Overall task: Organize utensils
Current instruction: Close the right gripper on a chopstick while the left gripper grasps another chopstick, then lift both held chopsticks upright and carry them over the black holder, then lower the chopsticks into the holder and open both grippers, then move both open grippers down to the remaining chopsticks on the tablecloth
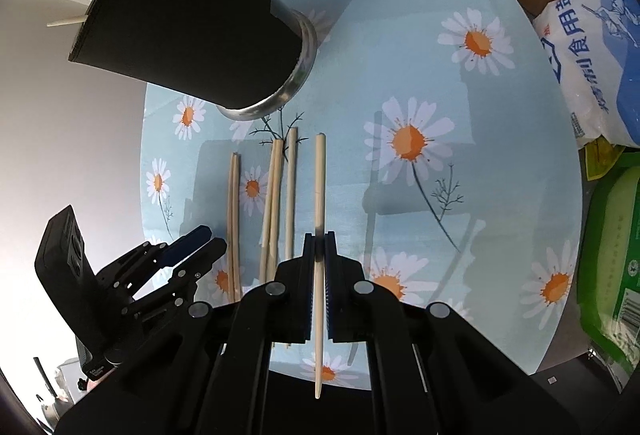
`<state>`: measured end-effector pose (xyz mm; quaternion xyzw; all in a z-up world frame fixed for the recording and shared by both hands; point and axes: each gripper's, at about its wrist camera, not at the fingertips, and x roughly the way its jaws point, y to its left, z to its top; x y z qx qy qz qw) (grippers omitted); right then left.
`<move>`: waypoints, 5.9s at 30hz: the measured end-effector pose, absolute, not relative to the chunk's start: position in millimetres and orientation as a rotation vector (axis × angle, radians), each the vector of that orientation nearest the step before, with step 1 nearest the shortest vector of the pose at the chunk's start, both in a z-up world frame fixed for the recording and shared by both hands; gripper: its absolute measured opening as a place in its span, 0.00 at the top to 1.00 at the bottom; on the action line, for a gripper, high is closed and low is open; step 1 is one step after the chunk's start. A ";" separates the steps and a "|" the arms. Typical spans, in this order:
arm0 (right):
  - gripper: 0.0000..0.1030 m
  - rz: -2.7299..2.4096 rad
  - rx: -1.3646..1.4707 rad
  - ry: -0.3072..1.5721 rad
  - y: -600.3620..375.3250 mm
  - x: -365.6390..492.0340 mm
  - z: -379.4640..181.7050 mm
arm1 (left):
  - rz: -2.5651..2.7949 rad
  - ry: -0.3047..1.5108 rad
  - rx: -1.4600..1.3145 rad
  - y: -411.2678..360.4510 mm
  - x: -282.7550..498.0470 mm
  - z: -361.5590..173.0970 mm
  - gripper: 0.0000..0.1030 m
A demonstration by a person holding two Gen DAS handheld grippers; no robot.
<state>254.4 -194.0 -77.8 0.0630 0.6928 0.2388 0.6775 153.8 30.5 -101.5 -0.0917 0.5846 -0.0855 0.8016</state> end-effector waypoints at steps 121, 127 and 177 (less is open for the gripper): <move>0.95 0.661 0.217 0.572 -111.6 306.0 133.6 | -0.334 0.377 -0.221 81.5 255.3 113.1 0.96; 0.95 0.632 0.228 0.565 -113.4 320.6 108.1 | -0.328 0.360 -0.245 79.0 265.6 90.2 0.96; 0.71 0.659 0.267 0.717 -152.5 234.1 50.9 | -0.279 0.426 -0.261 83.5 179.8 69.0 0.71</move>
